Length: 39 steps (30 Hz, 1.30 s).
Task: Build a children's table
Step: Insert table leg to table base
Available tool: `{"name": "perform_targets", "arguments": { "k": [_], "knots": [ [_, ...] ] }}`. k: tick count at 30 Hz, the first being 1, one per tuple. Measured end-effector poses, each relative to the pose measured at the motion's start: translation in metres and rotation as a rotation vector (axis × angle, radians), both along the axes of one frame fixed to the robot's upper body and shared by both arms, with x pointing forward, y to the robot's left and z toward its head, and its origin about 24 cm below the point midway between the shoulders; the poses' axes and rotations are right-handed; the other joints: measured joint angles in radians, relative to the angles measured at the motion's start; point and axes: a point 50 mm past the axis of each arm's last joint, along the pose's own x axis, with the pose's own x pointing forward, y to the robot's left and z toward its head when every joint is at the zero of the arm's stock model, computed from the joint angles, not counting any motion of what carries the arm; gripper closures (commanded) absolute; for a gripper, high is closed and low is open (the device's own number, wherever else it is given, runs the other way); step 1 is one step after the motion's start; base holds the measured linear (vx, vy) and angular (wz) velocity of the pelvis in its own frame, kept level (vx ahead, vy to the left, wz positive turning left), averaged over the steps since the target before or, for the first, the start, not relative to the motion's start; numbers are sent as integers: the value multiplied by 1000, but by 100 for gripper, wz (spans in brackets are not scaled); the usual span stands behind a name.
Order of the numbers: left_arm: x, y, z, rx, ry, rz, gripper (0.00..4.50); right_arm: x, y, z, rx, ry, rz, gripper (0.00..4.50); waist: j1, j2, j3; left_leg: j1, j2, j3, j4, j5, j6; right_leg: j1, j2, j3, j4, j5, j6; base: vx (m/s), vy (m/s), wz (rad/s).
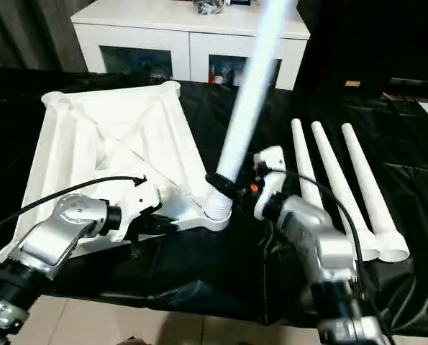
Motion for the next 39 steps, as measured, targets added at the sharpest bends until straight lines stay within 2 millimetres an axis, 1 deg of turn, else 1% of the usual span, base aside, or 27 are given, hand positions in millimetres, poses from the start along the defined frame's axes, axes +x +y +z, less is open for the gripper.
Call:
{"name": "perform_targets", "arguments": {
  "k": [6,12,16,19,23,27,29,32,35,39],
  "knots": [
    [1,0,-1,-5,1,-1,450,-7,2,-1,-20,-48,-21,266,0,7,0,0,0,0,-1,0,0,1,0,0,-1,-1,2,0,0,0],
    [2,2,-1,-4,1,4,450,-8,7,-1,-79,-71,6,266,-5,7,1,0,0,0,-1,0,0,0,0,0,-1,-2,3,0,0,0],
    [2,2,-1,-2,0,3,450,-8,12,1,-161,-90,53,266,-5,5,0,0,0,0,-1,0,0,0,0,0,-1,-2,3,0,0,0],
    [2,3,-1,4,-2,4,450,-4,15,3,-195,-95,85,266,-8,-5,-2,1,0,0,-3,0,0,0,0,0,-1,-2,4,0,0,0],
    [2,7,-1,8,-2,15,450,3,18,5,-213,-70,118,266,-17,-10,-2,1,0,0,-3,0,0,-1,0,0,-2,-3,5,0,0,0],
    [2,9,0,11,-2,23,450,7,19,6,-219,-54,134,266,-26,-13,-1,1,0,0,-3,0,0,-1,0,0,-4,-3,5,0,0,0],
    [2,10,0,12,-3,33,450,11,20,7,-223,-45,146,266,-29,-14,0,1,0,0,-3,0,0,-2,0,0,-6,-3,5,0,0,0],
    [2,10,0,13,-5,36,450,12,20,7,-224,-42,148,266,-29,-14,0,0,0,0,-4,0,0,-2,0,0,-10,-3,5,0,0,0],
    [2,10,0,13,-6,38,450,11,20,7,-223,-44,145,266,-29,-13,-1,1,-1,0,-10,0,0,-1,0,0,-18,-3,5,0,0,0],
    [3,11,-1,13,-8,52,450,13,21,6,-216,-45,120,266,-30,-13,-1,2,-2,0,-12,0,0,-1,0,0,-19,-3,5,0,0,0]
  ]
}}
